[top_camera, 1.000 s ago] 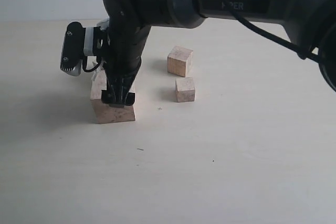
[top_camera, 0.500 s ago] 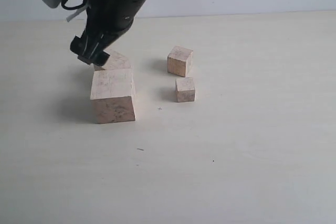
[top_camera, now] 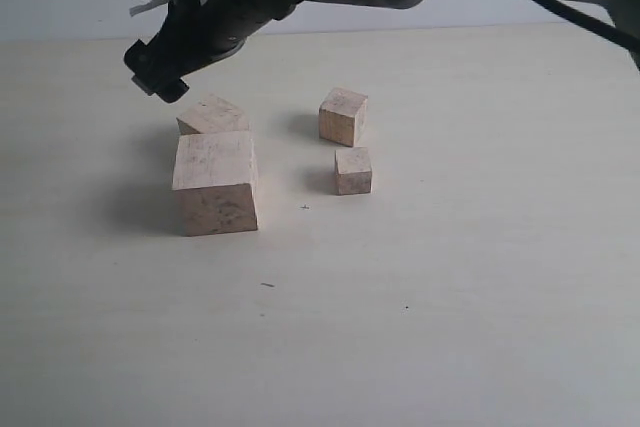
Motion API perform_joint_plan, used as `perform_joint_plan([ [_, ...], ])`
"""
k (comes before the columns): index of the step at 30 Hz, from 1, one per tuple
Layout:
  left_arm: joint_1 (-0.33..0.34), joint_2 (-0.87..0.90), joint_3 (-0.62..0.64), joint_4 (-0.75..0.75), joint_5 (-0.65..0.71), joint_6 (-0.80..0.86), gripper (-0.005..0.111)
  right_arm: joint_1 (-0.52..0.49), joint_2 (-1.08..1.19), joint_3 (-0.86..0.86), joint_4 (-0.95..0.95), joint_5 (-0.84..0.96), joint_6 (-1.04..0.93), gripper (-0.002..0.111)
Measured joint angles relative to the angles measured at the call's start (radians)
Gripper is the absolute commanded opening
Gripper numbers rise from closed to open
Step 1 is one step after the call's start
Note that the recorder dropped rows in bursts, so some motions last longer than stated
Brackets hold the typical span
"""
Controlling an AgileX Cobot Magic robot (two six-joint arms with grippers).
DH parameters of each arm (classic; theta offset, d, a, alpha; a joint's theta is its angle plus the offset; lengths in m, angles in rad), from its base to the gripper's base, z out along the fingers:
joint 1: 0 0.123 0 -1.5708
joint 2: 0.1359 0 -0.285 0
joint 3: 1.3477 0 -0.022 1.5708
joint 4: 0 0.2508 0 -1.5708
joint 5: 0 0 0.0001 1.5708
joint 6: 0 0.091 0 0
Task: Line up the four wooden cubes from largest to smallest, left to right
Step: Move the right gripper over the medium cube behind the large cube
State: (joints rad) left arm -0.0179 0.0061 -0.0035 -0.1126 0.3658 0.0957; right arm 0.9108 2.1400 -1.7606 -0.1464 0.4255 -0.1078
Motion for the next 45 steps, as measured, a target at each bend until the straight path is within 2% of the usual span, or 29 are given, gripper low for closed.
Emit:
perform_joint_plan([
  [6,0.0,0.0,0.0,0.0,0.0,0.0,0.0,-0.049,0.033,0.0,0.075,-0.051,0.0,0.103],
  [11,0.0,0.0,0.0,0.0,0.0,0.0,0.0,-0.051,0.054,0.0,0.13,-0.104,0.0,0.103],
  [28,0.0,0.0,0.0,0.0,0.0,0.0,0.0,-0.051,0.156,0.0,0.146,-0.298,0.0,0.103],
  [45,0.0,0.0,0.0,0.0,0.0,0.0,0.0,-0.051,0.216,0.0,0.146,-0.357,0.0,0.103],
])
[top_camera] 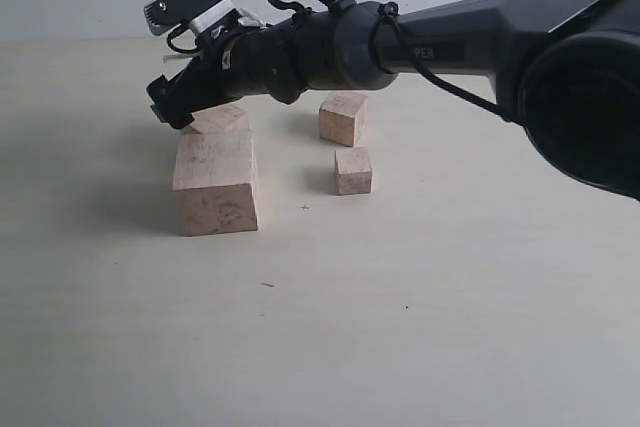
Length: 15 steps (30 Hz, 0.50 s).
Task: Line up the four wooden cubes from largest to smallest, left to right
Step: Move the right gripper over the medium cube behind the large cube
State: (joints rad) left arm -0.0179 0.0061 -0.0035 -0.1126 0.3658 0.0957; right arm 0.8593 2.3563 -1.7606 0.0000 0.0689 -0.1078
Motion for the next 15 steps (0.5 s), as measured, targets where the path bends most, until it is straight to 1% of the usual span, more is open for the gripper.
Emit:
perform_joint_plan([
  [15,0.0,0.0,0.0,0.0,0.0,0.0,0.0,0.0,0.035,0.0,0.0,-0.028,0.0,0.103],
])
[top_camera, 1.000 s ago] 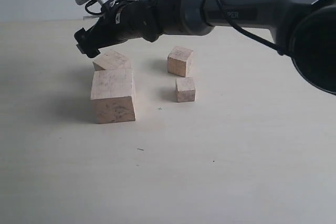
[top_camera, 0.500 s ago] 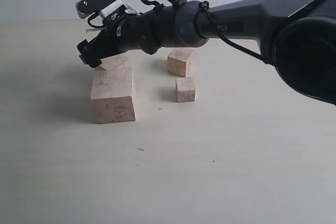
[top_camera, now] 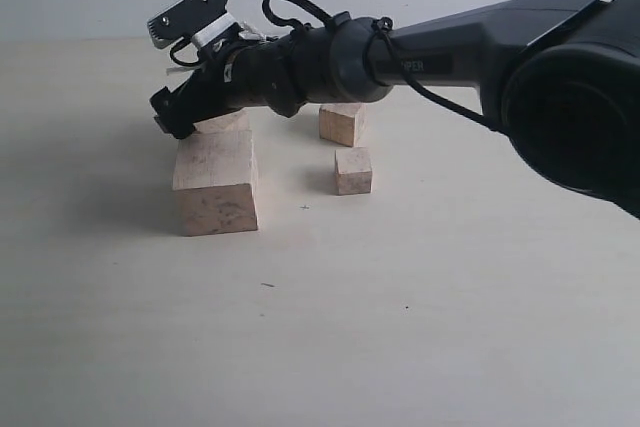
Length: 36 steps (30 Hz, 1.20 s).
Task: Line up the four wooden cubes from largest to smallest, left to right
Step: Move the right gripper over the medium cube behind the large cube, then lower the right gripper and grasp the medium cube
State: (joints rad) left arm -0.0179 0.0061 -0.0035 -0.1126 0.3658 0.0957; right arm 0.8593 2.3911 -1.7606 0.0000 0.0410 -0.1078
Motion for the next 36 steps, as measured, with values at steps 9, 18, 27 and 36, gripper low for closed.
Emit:
perform_joint_plan([
  [9,0.0,0.0,0.0,0.0,0.0,0.0,0.0,0.0,0.0,0.0,0.0,-0.01,0.0,0.093],
  [18,0.0,0.0,0.0,0.0,0.0,0.0,0.0,-0.02,0.0,0.0,0.0,-0.012,0.008,0.075],
  [27,0.0,0.0,0.0,0.0,0.0,0.0,0.0,-0.022,0.0,0.0,0.02,0.01,0.029,0.076],
  [36,0.0,0.0,0.0,0.0,0.0,0.0,0.0,-0.022,0.0,-0.145,0.124,0.278,0.016,0.076],
])
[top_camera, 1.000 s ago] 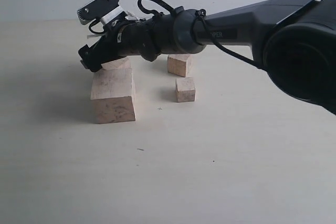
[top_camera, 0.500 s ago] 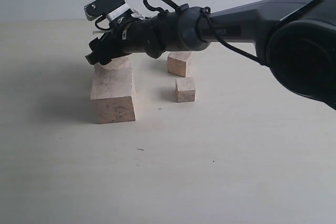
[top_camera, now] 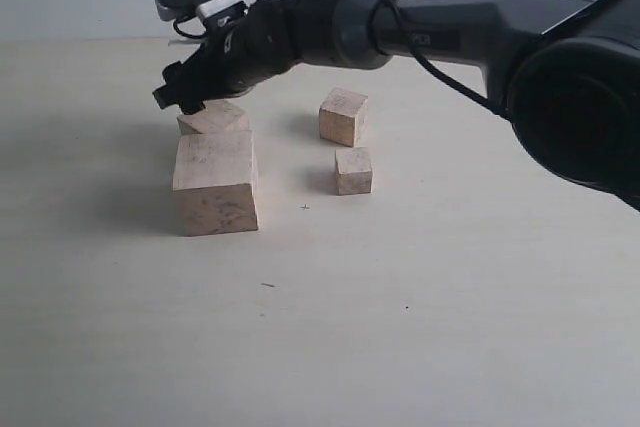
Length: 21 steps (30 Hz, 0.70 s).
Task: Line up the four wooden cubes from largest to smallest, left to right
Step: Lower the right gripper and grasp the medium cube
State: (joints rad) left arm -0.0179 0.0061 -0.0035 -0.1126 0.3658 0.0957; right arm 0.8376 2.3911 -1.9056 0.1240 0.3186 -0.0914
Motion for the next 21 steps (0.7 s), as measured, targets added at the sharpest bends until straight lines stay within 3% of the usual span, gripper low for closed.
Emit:
perform_joint_plan([
  [8,0.0,0.0,0.0,0.0,0.0,0.0,0.0,0.0,0.0,-0.163,0.259,0.197,-0.255,0.076],
  [21,0.0,0.0,0.0,0.0,0.0,0.0,0.0,-0.033,0.022,-0.232,0.253,0.383,-0.275,0.076],
])
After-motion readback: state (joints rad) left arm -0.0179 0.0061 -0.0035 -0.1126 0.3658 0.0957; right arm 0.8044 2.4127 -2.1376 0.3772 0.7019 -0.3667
